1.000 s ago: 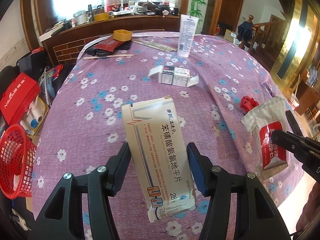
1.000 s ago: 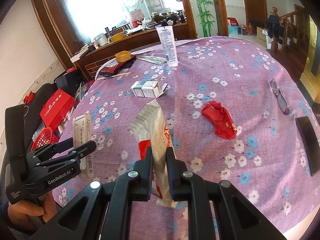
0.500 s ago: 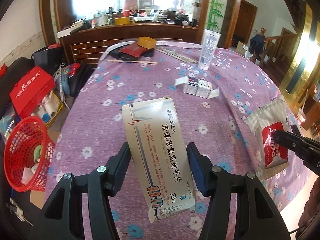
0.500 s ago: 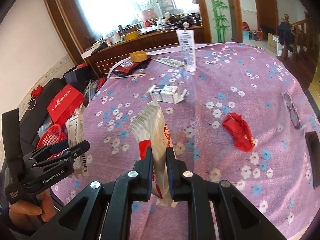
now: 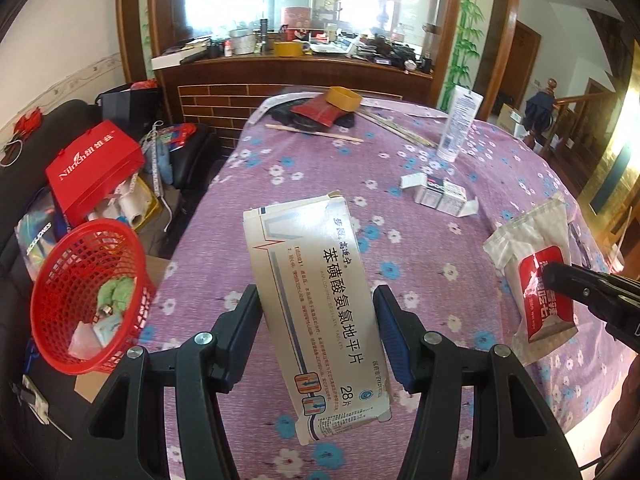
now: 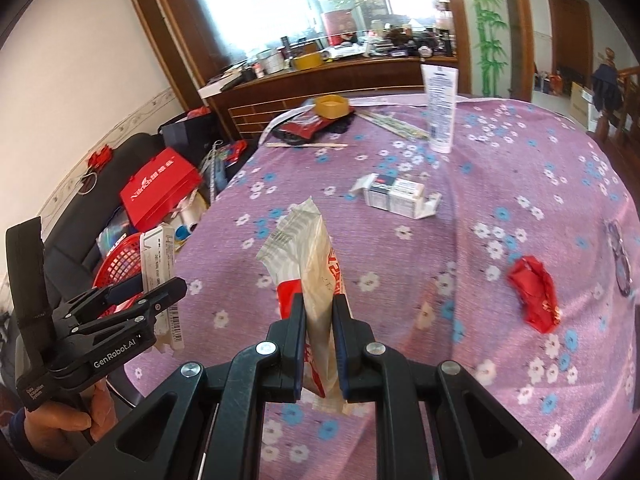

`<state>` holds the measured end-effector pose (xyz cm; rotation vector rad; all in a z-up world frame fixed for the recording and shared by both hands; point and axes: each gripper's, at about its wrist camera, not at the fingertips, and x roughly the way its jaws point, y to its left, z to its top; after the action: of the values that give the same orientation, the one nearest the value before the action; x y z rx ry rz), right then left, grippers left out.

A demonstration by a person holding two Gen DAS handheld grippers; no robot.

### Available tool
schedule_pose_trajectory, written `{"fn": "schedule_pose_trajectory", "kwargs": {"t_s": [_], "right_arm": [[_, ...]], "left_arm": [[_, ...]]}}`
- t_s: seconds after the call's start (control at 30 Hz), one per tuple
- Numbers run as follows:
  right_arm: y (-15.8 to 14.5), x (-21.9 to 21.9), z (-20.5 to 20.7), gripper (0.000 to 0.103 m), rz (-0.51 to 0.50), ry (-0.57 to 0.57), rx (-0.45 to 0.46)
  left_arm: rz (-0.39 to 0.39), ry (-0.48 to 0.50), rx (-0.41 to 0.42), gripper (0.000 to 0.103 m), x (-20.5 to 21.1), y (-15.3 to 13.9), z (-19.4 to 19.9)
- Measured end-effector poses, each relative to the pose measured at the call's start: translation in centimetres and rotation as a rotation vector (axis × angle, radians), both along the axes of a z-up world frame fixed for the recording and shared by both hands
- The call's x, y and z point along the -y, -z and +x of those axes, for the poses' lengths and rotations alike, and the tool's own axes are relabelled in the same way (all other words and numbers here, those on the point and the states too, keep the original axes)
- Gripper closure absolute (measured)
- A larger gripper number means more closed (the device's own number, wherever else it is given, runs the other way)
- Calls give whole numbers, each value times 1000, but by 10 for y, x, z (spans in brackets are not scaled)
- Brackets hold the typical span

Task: Collect trash
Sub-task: 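Lift the medicine box with the left tool while the right tool lifts the wrapper, then carry both items over the red basket and open both tools to drop them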

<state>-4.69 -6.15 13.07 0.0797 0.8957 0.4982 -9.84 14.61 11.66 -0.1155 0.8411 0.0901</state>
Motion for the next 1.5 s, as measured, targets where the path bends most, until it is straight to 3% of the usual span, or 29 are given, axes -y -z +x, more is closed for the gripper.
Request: {"fn": "schedule_pose_trajectory", "kwargs": {"t_s": [0.4, 0.6, 0.8, 1.0, 1.2, 1.3, 1.33, 1.37, 1.5], "right_arm": [[-8, -60, 8, 89, -6, -97, -6], [-13, -104, 14, 89, 6, -159, -13], [-20, -168, 22, 89, 60, -245, -46], [-21, -240, 23, 89, 88, -348, -70], [-7, -309, 33, 89, 130, -389, -131], [5, -332, 42, 83, 148, -387, -163], [10, -337, 46, 67, 141, -381, -169], [13, -337, 48, 61, 140, -370, -173], [12, -318, 50, 57, 177, -343, -176]], "left_arm": [[-17, -73, 31, 47, -47, -8, -12], [-44, -137, 58, 47, -92, -20, -20], [-52, -254, 72, 47, -156, -25, -38], [-81, -377, 43, 47, -222, -11, -56], [-61, -425, 0, 47, -260, 5, -59], [-79, -442, -26, 40, -274, 13, -56], [-81, -457, -37, 35, -278, 15, -57], [-87, -465, -36, 34, -281, 16, -58], [-122, -449, -21, 33, -280, 14, -60]]}}
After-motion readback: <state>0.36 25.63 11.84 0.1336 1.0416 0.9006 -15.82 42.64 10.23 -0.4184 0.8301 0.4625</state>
